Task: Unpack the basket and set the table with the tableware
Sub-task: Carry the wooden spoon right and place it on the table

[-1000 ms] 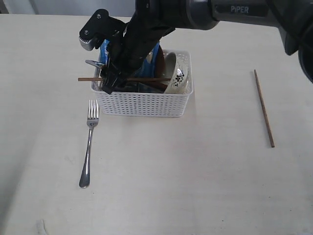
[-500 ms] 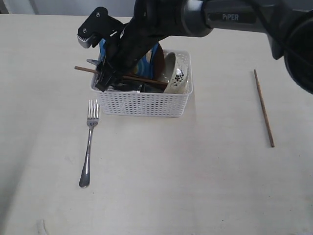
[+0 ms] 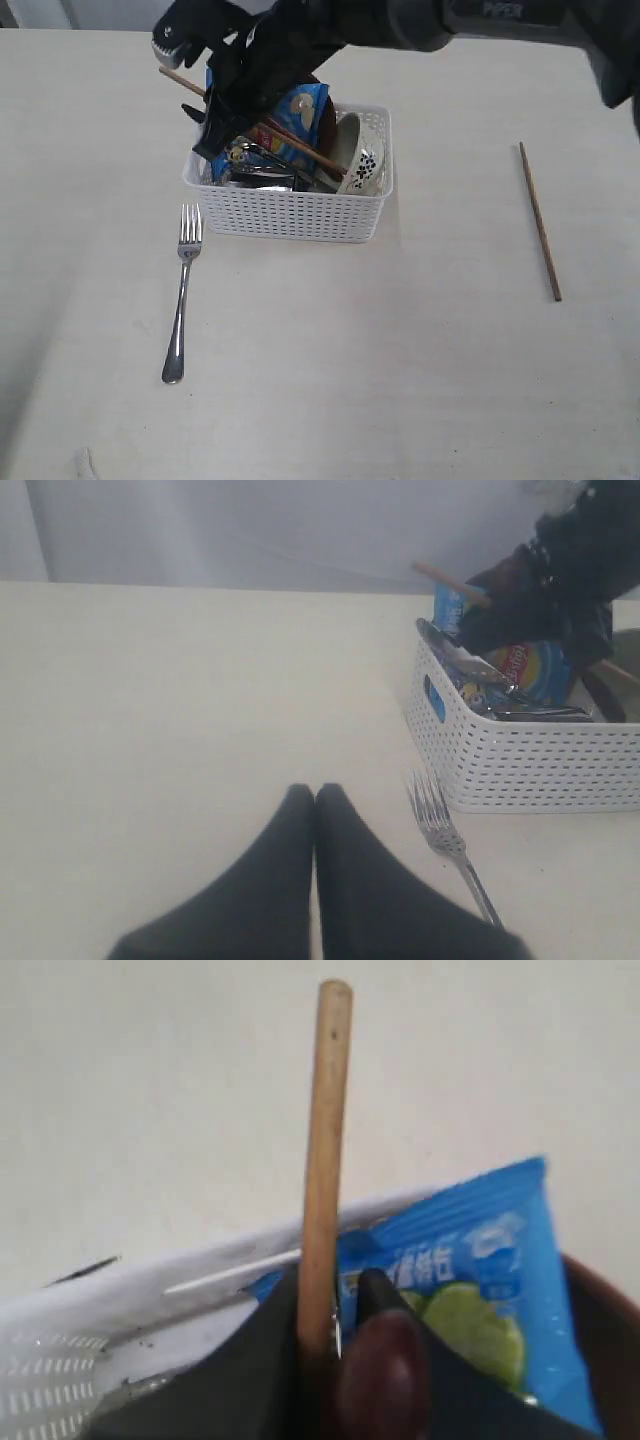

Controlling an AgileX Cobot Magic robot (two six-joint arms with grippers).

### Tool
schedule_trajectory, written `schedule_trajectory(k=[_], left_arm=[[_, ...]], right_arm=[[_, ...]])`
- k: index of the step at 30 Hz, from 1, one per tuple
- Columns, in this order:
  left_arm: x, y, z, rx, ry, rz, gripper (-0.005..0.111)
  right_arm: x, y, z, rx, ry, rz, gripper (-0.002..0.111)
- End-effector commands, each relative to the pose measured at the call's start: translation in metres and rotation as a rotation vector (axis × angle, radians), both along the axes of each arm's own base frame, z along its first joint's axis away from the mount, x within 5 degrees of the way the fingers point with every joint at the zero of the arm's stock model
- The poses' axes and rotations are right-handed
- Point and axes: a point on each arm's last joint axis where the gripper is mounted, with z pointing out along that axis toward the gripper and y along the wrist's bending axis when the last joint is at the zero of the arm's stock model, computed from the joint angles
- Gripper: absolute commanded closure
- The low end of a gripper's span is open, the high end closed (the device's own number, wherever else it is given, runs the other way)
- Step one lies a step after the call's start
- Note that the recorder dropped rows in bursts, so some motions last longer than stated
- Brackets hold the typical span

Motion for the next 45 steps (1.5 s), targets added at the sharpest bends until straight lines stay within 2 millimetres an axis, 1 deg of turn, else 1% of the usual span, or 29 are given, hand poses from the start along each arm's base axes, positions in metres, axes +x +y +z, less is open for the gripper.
schedule_trajectory(k=[1,4,10,13,16,19,22,23,25,26,27,29,32,33,35,37,39,42,45], left_arm=[[0.0,0.0,-0.001,0.003,-0.003,-0.005,0.107],[0.0,0.0,-0.001,0.003,-0.003,-0.005,0.107],[0.0,0.0,-0.001,0.003,-0.003,-0.005,0.107],[0.0,0.0,-0.001,0.003,-0.003,-0.005,0.107],[0.0,0.0,-0.001,0.003,-0.003,-0.005,0.107],[0.0,0.0,-0.001,0.003,-0.003,-0.005,0.107],[0.0,0.0,-0.001,0.003,-0.003,-0.005,0.107],[0.0,0.0,-0.001,0.003,-0.003,-0.005,0.107],[0.0,0.0,-0.001,0.003,-0.003,-0.005,0.107],[0.0,0.0,-0.001,0.003,-0.003,-0.005,0.107],[0.0,0.0,-0.001,0.003,-0.003,-0.005,0.107],[0.0,0.0,-0.001,0.003,-0.003,-0.005,0.107],[0.0,0.0,-0.001,0.003,-0.003,-0.005,0.107],[0.0,0.0,-0.001,0.003,-0.003,-0.005,0.107],[0.0,0.0,-0.001,0.003,-0.003,-0.005,0.107],[0.0,0.0,-0.001,0.003,-0.003,-0.005,0.107],[0.0,0.0,-0.001,0.003,-0.003,-0.005,0.107],[0.0,0.0,-0.001,0.003,-0.003,-0.005,0.107],[0.0,0.0,-0.001,0.003,-0.003,-0.005,0.107]], right_arm=[[-0.006,-0.008,0.042,0.059,-0.043,-0.008,0.109],[-0.014,-0.013,0.068,0.085,-0.063,-0.004,0.109],[-0.019,-0.023,0.094,0.121,-0.072,-0.054,0.109],[-0.019,-0.033,0.106,0.135,-0.069,-0.088,0.109],[-0.016,-0.048,0.116,0.121,-0.071,-0.133,0.109],[-0.007,-0.075,0.128,0.098,-0.074,-0.249,0.109],[0.004,-0.111,0.138,0.067,-0.048,-0.403,0.109],[0.009,-0.129,0.137,0.053,-0.01,-0.481,0.109],[0.017,-0.155,0.134,0.03,0.057,-0.592,0.109],[0.024,-0.176,0.129,0.022,0.105,-0.676,0.109],[0.028,-0.19,0.124,0.009,0.148,-0.735,0.109],[0.038,-0.227,0.106,-0.014,0.239,-0.876,0.109],[0.042,-0.277,0.07,-0.058,0.367,-1.043,0.109],[0.041,-0.288,0.059,-0.063,0.4,-1.079,0.109],[0.038,-0.311,0.03,-0.055,0.45,-1.179,0.109],[0.032,-0.325,0.007,-0.044,0.476,-1.231,0.109],[0.026,-0.332,-0.014,-0.017,0.488,-1.262,0.109],[0.022,-0.332,-0.038,0.011,0.492,-1.275,0.109],[0.022,-0.33,-0.06,-0.016,0.527,-1.274,0.108]])
